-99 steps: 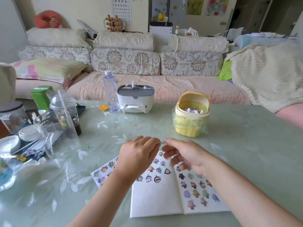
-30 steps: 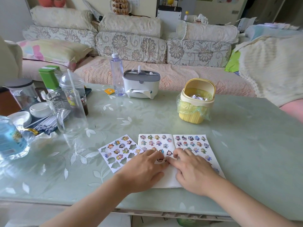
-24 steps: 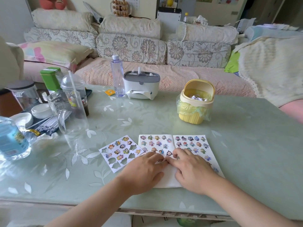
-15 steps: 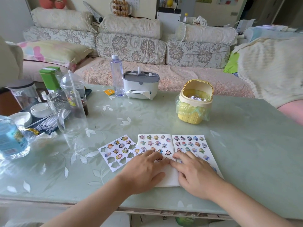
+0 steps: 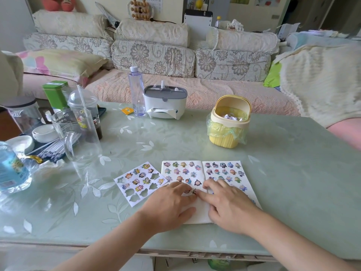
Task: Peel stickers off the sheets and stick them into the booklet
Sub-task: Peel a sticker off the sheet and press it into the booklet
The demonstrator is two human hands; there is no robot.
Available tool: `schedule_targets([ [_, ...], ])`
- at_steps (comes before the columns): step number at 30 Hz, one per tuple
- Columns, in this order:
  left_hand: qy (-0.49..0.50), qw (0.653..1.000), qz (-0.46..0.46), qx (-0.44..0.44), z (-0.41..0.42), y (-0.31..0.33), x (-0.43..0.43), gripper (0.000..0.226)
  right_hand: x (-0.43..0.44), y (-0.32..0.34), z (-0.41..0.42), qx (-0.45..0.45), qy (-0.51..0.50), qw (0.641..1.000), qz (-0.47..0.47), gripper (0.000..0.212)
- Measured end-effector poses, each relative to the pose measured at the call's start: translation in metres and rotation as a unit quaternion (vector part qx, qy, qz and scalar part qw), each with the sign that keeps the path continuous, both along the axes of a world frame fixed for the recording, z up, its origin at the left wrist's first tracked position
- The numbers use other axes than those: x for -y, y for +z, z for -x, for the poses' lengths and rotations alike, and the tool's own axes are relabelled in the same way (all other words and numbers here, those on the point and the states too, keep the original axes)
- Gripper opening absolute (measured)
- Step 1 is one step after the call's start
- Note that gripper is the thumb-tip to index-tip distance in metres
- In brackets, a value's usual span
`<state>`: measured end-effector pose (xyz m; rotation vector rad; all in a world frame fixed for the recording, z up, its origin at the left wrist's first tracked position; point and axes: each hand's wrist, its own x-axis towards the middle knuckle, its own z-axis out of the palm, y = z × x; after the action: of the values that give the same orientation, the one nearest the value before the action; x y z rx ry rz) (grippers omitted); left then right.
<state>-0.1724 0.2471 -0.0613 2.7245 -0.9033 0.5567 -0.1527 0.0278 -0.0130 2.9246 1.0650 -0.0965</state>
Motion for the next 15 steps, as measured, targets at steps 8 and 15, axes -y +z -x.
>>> schedule_targets([
  [8,0.034,0.999,0.022,0.0,0.0061,-0.0029,0.0059,0.03,-0.0073,-0.003,-0.0002,0.015,-0.007,1.0,0.007,0.066],
  [15,0.041,0.998,0.03,0.035,0.0085,-0.0036,0.0103,0.033,-0.0002,-0.0058,0.0039,0.026,-0.004,1.0,-0.012,0.064],
])
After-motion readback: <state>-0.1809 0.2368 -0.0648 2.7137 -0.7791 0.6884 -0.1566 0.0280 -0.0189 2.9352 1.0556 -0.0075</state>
